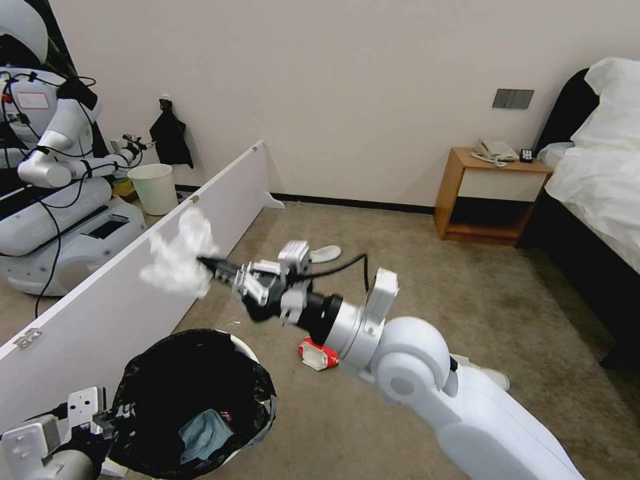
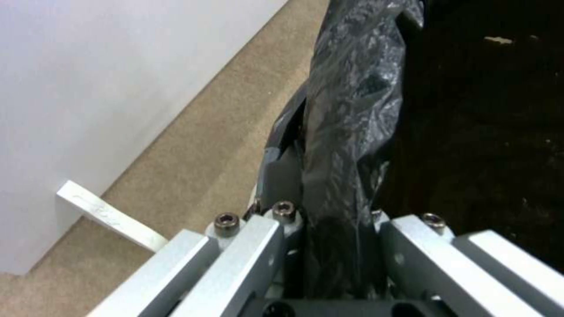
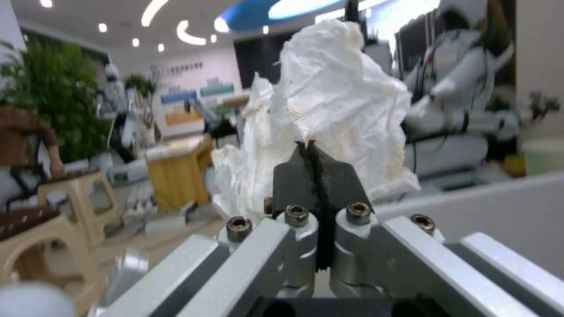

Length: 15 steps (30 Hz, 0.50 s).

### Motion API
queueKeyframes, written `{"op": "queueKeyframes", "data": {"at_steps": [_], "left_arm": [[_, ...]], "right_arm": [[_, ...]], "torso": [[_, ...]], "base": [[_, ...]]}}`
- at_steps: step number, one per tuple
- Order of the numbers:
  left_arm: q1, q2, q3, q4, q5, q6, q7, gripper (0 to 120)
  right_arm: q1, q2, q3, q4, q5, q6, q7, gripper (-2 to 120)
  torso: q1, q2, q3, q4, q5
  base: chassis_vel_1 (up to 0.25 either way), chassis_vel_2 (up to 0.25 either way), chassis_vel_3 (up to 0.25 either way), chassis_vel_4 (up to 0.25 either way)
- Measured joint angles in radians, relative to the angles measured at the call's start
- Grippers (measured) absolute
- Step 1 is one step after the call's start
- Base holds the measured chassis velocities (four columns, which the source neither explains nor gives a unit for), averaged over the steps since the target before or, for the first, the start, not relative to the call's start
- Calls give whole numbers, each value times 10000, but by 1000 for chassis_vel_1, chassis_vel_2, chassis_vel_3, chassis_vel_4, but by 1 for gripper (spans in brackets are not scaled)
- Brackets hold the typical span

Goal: Pick up the trash bin, then pick up the garbage from the floor and place it into the trash bin.

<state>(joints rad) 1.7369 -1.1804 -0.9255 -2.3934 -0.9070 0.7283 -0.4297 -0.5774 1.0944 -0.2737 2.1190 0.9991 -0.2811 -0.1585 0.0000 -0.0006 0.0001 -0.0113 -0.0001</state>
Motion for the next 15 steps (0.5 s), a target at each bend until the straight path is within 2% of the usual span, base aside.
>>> {"op": "queueKeyframes", "data": {"at_steps": [9,15], "left_arm": [[-23,-20,-6,-48,10,4,-1,3],[-55,-16,-6,-53,17,8,-2,3]], "right_arm": [[-317,-845,-770,-261,-165,-349,161,0],[-547,-1080,-1223,-575,-469,-466,237,0]], "torso": [[0,0,0,0,1],[0,0,0,-1,1]], "base": [[0,0,0,0],[0,0,0,0]]}}
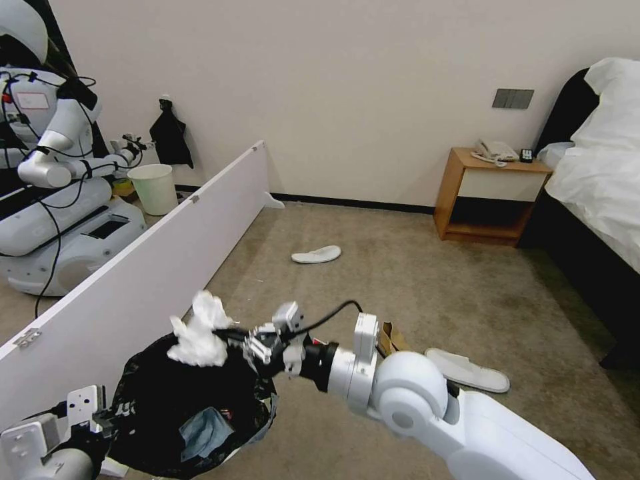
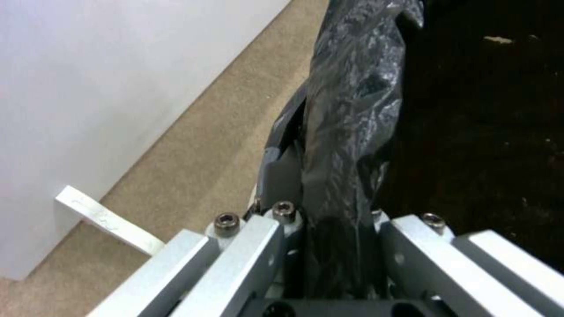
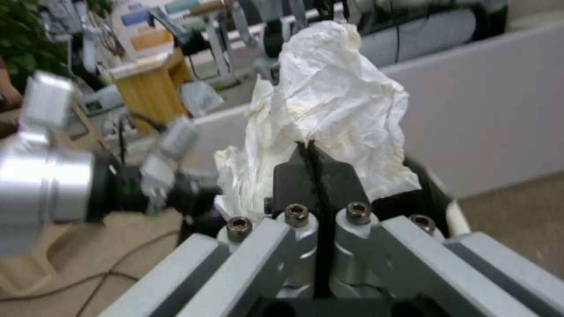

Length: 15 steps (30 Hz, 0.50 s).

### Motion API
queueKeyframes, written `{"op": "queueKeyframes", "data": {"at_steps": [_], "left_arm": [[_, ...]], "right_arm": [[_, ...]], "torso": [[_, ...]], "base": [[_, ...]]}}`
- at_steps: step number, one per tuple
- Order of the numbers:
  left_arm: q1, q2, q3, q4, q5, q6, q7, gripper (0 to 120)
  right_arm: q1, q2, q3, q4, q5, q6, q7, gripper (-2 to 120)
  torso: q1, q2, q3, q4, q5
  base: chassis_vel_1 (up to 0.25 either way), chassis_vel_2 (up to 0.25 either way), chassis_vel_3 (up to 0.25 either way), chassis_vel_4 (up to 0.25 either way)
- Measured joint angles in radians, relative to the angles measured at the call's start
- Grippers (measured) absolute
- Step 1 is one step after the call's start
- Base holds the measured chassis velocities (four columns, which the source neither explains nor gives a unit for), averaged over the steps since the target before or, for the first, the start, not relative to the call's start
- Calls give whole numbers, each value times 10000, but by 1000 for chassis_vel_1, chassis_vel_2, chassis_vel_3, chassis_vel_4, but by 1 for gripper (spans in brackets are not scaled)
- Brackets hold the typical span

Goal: Pick up the trash bin, then pick up the garbage from the floor and place it into the trash bin.

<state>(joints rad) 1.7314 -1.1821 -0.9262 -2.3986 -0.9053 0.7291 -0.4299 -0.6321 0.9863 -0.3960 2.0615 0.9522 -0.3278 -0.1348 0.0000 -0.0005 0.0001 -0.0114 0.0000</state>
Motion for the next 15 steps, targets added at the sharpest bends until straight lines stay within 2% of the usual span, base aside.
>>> {"op": "queueKeyframes", "data": {"at_steps": [15], "left_arm": [[-5,-12,26,-35,18,1,14,3]], "right_arm": [[311,779,-1007,-782,-99,-142,142,0]], "torso": [[0,0,0,1,-2]], "base": [[0,0,0,0]]}}
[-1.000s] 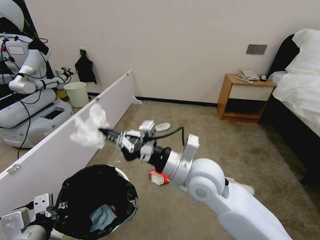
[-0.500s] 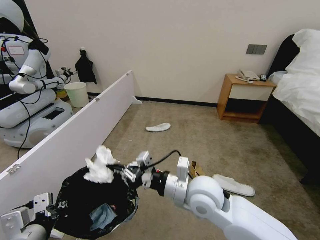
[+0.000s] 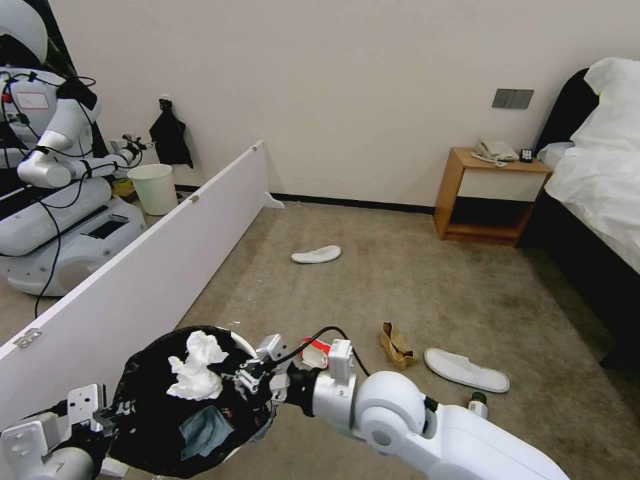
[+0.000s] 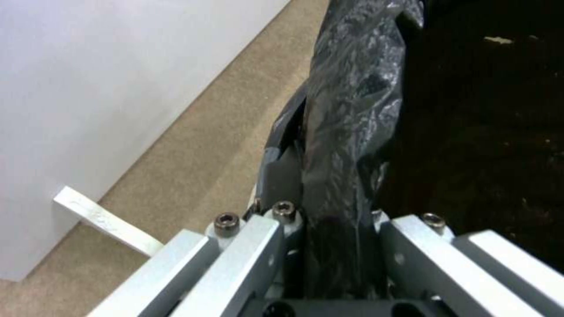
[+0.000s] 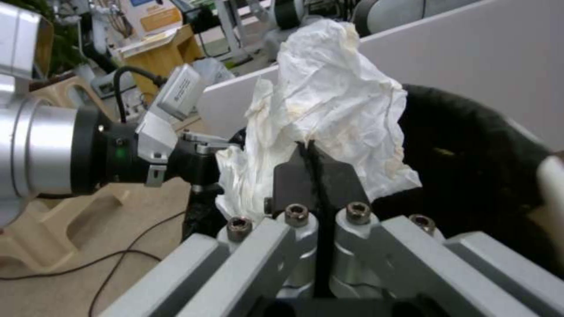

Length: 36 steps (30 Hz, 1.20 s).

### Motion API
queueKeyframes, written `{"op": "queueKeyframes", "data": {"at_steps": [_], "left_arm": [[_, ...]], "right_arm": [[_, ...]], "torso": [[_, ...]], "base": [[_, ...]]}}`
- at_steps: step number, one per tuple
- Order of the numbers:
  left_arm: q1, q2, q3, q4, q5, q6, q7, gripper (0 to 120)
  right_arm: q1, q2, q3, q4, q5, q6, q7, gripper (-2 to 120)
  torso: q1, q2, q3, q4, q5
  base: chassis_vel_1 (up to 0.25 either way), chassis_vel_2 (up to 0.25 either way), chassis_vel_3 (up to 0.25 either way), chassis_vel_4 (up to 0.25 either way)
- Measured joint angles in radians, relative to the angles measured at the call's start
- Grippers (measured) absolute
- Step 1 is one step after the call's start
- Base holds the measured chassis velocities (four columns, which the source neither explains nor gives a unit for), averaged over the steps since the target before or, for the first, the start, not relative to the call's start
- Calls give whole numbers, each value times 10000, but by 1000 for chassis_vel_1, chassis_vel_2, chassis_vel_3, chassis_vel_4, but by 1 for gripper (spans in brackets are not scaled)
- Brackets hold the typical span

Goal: Pick up the trash bin, then pick up the garbage from the floor and place it into the trash bin.

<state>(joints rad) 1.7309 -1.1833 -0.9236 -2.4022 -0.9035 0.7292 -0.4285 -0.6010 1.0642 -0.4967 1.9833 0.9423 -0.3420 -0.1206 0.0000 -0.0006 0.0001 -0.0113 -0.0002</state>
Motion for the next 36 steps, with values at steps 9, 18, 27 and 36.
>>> {"op": "queueKeyframes", "data": {"at_steps": [9,18,27,36], "left_arm": [[20,4,52,-32,0,10,11,3],[37,31,80,-69,-9,49,14,3],[40,76,67,-69,-42,57,34,3],[4,143,53,13,-61,63,43,3]], "right_arm": [[167,511,-450,-453,0,-277,474,2],[151,633,-543,-752,51,-688,977,36],[188,707,-567,-769,99,-729,990,65],[222,875,-140,-499,-7,-105,608,99]], "torso": [[0,0,0,0,0],[0,0,0,0,1],[0,1,0,0,1],[0,0,0,1,1]], "base": [[0,0,0,0],[0,0,0,0],[0,0,0,0],[0,0,0,0]]}}
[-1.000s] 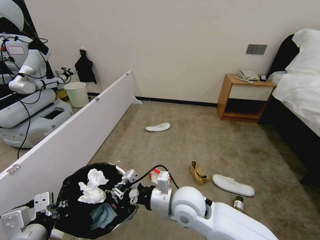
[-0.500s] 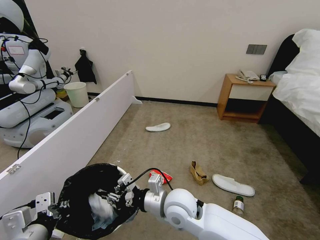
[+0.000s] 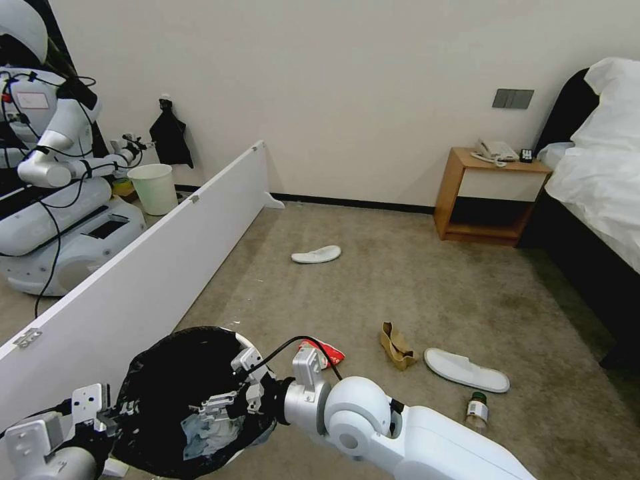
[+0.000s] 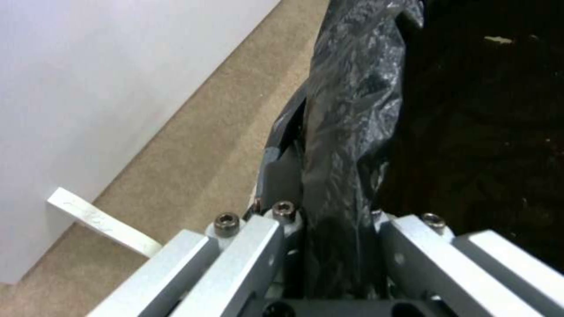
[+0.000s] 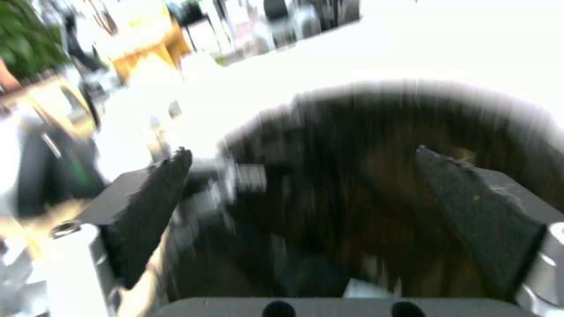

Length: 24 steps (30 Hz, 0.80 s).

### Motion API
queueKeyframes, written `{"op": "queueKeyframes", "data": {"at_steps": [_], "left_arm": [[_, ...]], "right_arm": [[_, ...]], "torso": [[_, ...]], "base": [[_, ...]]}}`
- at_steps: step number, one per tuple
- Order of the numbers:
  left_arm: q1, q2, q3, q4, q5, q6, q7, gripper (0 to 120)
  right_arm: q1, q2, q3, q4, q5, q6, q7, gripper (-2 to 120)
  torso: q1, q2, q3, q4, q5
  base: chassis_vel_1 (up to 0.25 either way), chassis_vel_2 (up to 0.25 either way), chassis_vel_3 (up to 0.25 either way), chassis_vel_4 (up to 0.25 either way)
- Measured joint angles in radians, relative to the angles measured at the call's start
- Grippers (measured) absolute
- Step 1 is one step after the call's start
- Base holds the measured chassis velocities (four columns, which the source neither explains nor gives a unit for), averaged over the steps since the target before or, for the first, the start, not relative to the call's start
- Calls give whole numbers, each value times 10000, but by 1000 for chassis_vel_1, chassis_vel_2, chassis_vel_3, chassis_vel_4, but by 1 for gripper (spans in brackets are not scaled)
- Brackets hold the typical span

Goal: Pick up the trash bin, then pick up the garbage from the floor and place it into the trash bin.

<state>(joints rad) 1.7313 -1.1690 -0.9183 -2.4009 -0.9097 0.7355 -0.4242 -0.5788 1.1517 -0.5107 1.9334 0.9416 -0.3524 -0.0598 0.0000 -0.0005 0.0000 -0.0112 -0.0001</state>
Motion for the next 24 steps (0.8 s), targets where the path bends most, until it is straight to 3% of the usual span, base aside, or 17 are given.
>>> {"op": "queueKeyframes", "data": {"at_steps": [5,11,13,17,18,19,20,22,24], "left_arm": [[-61,95,47,73,36,0,39,3],[-207,255,99,135,44,-43,119,3],[-307,294,137,209,51,-110,156,3],[-332,294,151,275,90,-208,233,3],[-327,293,154,314,118,-262,284,3],[-302,292,152,347,141,-303,318,3],[-302,292,152,347,141,-303,318,3],[-257,271,136,448,180,-418,419,3],[-288,264,169,481,189,-439,429,3]], "right_arm": [[18,-149,720,188,-72,487,-59,100],[-419,-857,2555,459,-134,888,286,100],[-1066,-1319,3854,714,-362,971,525,100],[-1821,-1731,4913,974,-580,978,673,100],[-2472,-1998,5742,1197,-813,970,757,100],[-3074,-2220,6468,1392,-1056,962,831,100],[-3074,-2220,6468,1392,-1056,962,831,100],[-5599,-2645,9292,2130,-2041,813,1111,100],[-6388,-2585,10002,2314,-2369,738,1175,100]], "torso": [[0,0,0,1,1],[0,0,0,-2,2],[0,0,0,-1,3],[0,0,0,-6,3],[0,0,0,2,7],[0,0,-1,-6,6],[0,0,-1,-6,6],[0,0,-1,-6,4],[0,1,-1,-4,3]], "base": [[0,0,0,0],[0,0,0,0],[0,0,0,0],[0,0,0,0],[0,0,0,0],[0,0,0,0],[0,0,0,0],[0,0,0,0],[0,0,0,0]]}}
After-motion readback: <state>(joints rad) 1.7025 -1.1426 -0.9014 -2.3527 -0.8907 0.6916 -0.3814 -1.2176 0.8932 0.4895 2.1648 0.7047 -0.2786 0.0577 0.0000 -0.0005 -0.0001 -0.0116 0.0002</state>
